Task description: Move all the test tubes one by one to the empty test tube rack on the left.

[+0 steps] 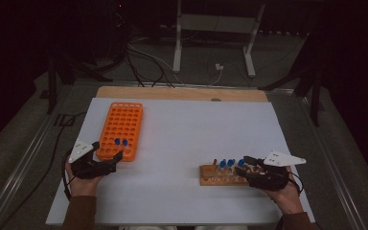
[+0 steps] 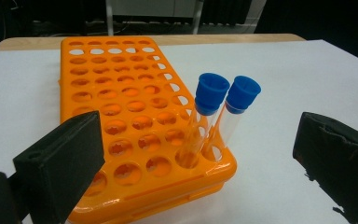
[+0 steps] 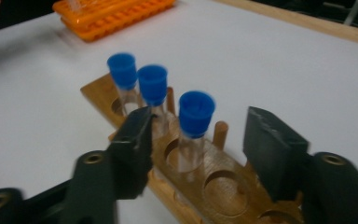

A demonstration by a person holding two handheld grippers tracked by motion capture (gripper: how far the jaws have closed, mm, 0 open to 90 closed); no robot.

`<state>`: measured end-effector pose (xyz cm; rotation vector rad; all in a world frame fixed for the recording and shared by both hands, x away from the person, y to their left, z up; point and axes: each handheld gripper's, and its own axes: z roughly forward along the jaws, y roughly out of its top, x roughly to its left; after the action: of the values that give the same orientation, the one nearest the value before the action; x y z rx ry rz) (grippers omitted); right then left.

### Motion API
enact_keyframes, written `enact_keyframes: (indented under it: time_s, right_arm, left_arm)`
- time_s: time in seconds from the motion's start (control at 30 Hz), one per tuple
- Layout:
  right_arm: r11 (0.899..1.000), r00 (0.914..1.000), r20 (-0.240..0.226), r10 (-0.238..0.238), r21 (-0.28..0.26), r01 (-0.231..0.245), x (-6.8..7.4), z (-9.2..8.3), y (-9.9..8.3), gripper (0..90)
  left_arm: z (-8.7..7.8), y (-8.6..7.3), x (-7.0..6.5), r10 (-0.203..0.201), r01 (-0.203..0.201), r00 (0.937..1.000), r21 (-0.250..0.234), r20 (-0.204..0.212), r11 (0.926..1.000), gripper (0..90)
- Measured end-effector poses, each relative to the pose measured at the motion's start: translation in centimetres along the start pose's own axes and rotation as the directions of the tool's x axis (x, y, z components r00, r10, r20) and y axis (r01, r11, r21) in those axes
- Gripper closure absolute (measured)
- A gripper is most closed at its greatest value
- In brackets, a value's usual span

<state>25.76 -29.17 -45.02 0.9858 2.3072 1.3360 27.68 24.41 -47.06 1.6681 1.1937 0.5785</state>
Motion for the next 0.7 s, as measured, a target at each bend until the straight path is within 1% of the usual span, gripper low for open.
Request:
enact_keyframes:
  time_s: [0.13,0.23,0.33,0.47,0.53,0.7]
  right_arm:
    - [1.000,0.9998,-0.007,-0.017,0.016,0.017,0.15,0.27,-0.18,57.8]
    - [0.999,0.9995,-0.011,-0.029,0.024,0.029,0.23,0.41,-0.34,63.5]
    - [0.999,0.9993,-0.006,-0.036,0.020,0.036,0.22,0.40,-0.39,69.1]
    - [0.999,0.9991,0.007,-0.042,0.017,0.042,0.24,0.41,-0.44,74.1]
    - [0.999,0.9990,0.004,-0.044,0.016,0.044,0.25,0.41,-0.44,75.5]
    - [0.999,0.9988,-0.001,-0.049,0.015,0.049,0.31,0.39,-0.39,76.5]
  left_arm:
    - [0.01,0.00,-0.04,0.000,0.000,1.0000,0.000,0.000,1.0000,2.8]
    - [0.02,-0.01,-0.04,0.001,-0.001,1.0000,0.001,0.000,1.0000,2.8]
    - [0.07,-0.02,-0.08,0.002,-0.002,1.0000,0.004,0.000,1.0000,2.7]
    - [0.15,-0.04,-0.17,0.003,-0.003,1.0000,0.007,-0.001,1.0000,2.7]
    - [0.16,-0.05,-0.19,0.003,-0.003,1.0000,0.007,-0.001,1.0000,2.7]
    - [0.15,-0.04,-0.18,0.001,-0.001,1.0000,0.006,0.000,1.0000,2.7]
